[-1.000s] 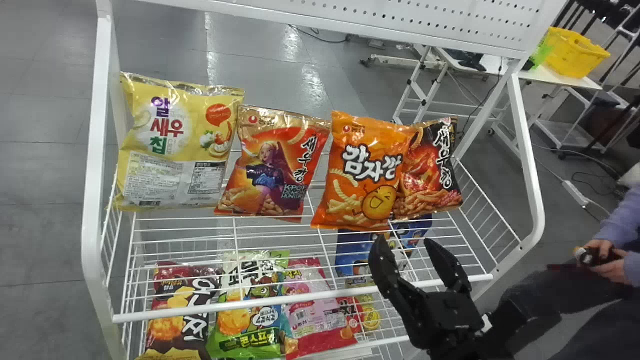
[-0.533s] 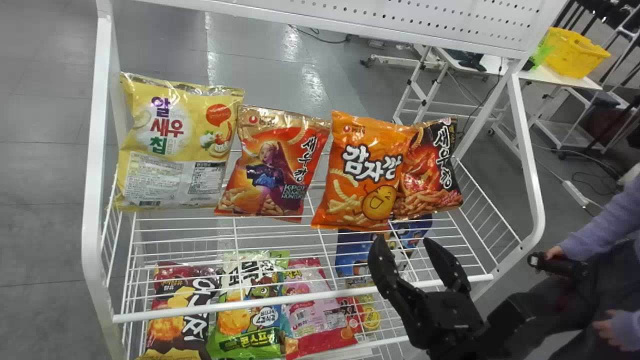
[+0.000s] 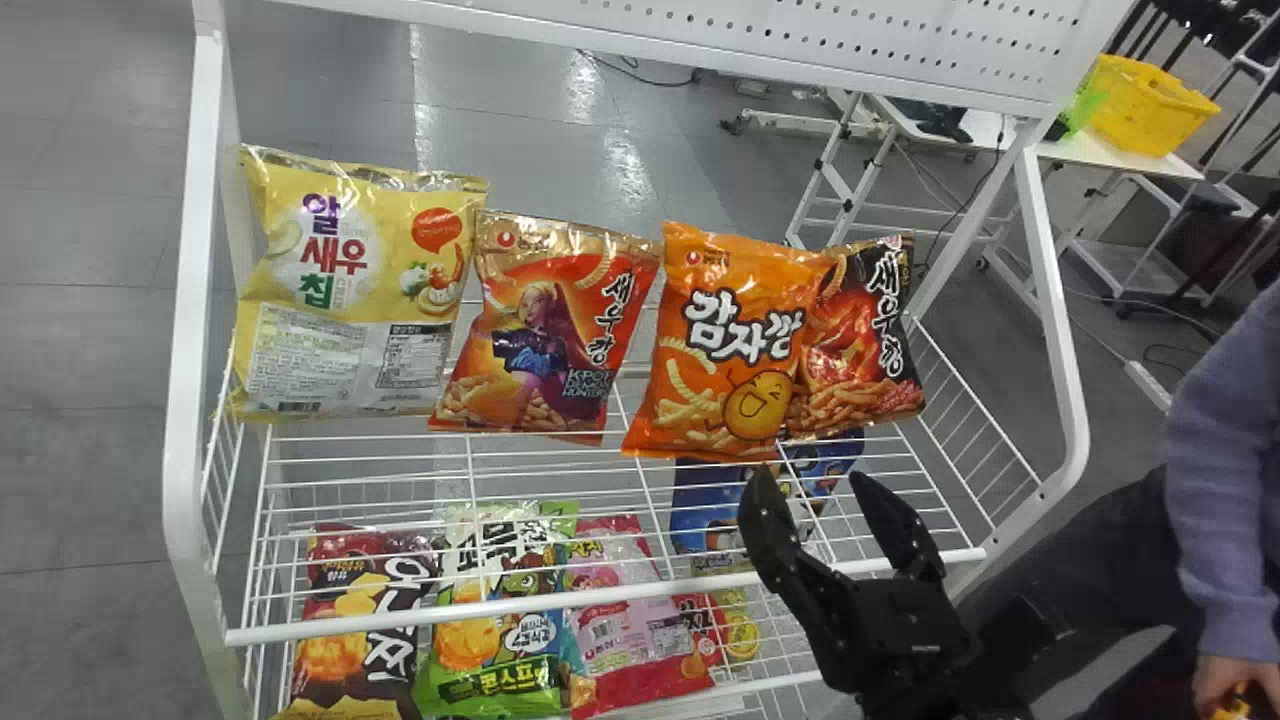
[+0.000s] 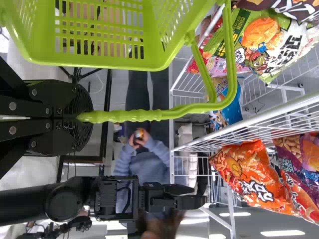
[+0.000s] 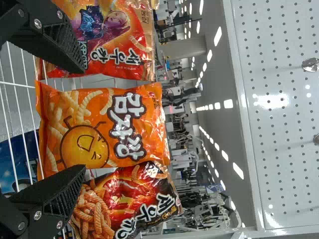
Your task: Hold basket handle with left hand then pick spicy shrimp crackers with right hand and place into basket
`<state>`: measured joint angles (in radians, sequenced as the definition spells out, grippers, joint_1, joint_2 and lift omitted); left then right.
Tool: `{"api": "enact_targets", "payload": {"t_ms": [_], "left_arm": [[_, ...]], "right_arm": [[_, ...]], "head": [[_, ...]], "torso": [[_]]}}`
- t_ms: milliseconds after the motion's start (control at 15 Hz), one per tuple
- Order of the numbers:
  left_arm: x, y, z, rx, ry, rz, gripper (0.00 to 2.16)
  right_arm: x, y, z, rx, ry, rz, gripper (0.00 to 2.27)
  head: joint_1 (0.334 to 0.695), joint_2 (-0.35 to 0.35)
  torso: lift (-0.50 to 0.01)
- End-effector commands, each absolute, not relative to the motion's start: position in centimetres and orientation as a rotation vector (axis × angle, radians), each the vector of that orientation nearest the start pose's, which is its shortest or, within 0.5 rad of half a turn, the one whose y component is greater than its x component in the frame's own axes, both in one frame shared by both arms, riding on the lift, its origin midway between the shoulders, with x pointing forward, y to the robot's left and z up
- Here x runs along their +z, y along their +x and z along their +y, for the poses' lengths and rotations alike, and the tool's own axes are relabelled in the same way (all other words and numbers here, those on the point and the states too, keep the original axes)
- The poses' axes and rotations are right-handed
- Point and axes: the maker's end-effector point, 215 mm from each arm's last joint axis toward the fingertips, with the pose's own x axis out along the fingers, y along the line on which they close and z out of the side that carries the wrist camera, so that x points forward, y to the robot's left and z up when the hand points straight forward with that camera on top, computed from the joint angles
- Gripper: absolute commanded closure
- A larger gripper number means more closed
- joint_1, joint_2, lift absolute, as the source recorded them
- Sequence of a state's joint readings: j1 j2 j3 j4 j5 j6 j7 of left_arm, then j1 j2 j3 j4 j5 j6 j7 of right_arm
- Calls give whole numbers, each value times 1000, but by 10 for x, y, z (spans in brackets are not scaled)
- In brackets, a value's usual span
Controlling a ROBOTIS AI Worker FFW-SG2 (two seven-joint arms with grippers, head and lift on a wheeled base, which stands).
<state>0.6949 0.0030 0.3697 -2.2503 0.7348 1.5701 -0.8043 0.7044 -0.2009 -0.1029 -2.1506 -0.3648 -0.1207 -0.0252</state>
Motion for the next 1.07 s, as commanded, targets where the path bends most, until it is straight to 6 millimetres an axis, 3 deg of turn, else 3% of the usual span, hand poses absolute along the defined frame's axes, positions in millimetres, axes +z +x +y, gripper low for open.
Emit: {"api": "enact_targets", "payload": {"t_ms": [0,400,1000], "left_arm": [[-424,151,83,-801,-1152,1125,1892],[-425,146,84,-795,-1158,1133,1892],[-428,141,85,-786,-1166,1143,1892]], "right_arm": [[-316,400,-306,-31,129,-15,144],[-320,439,-352,-102,95,-7,144],[-335,492,-388,-157,87,21,144]], "head": [[695,-350],[695,-350],[695,-350]], "torso": [[-37],[-37],[-37]]}}
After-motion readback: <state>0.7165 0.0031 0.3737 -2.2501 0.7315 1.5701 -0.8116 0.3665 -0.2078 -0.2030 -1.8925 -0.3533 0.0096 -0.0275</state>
